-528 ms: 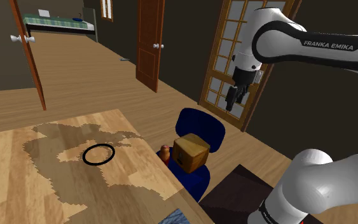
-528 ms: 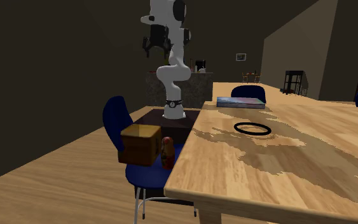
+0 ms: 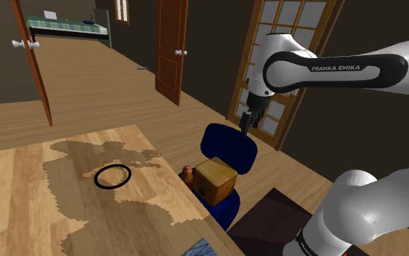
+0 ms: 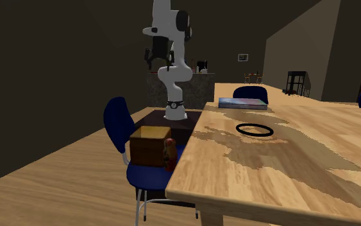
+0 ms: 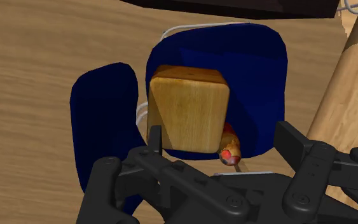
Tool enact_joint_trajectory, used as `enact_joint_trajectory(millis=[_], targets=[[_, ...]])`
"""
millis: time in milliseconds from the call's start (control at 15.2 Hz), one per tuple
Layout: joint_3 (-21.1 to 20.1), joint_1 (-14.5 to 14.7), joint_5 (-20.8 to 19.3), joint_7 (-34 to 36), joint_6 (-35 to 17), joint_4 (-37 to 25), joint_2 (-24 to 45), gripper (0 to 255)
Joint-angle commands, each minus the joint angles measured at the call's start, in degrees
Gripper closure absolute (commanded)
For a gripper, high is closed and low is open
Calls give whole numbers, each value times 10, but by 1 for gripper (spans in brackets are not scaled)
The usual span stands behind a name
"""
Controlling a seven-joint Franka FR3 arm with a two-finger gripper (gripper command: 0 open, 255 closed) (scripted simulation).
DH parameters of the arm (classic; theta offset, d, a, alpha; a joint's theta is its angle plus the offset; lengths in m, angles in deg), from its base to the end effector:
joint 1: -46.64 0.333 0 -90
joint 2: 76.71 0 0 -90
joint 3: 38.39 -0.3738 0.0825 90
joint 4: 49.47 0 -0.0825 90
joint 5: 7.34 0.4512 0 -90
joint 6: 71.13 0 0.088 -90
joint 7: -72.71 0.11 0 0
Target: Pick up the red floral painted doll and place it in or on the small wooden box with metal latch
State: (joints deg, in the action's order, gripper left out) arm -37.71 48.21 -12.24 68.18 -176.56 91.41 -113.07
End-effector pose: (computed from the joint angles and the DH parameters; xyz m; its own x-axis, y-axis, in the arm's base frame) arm 0.3922 -0.0015 0.5413 0.9929 0.1190 0.0090 0.1180 -0.9901 0.0766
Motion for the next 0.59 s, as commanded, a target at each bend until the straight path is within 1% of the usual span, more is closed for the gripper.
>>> enact_joint_trajectory(millis=[0,264,528], targets=[[-2,3,1,4,-42,12,28,0],[-10,10,4,13,-122,20,98,0],[-18,16,5,23,-197,14,177,0]])
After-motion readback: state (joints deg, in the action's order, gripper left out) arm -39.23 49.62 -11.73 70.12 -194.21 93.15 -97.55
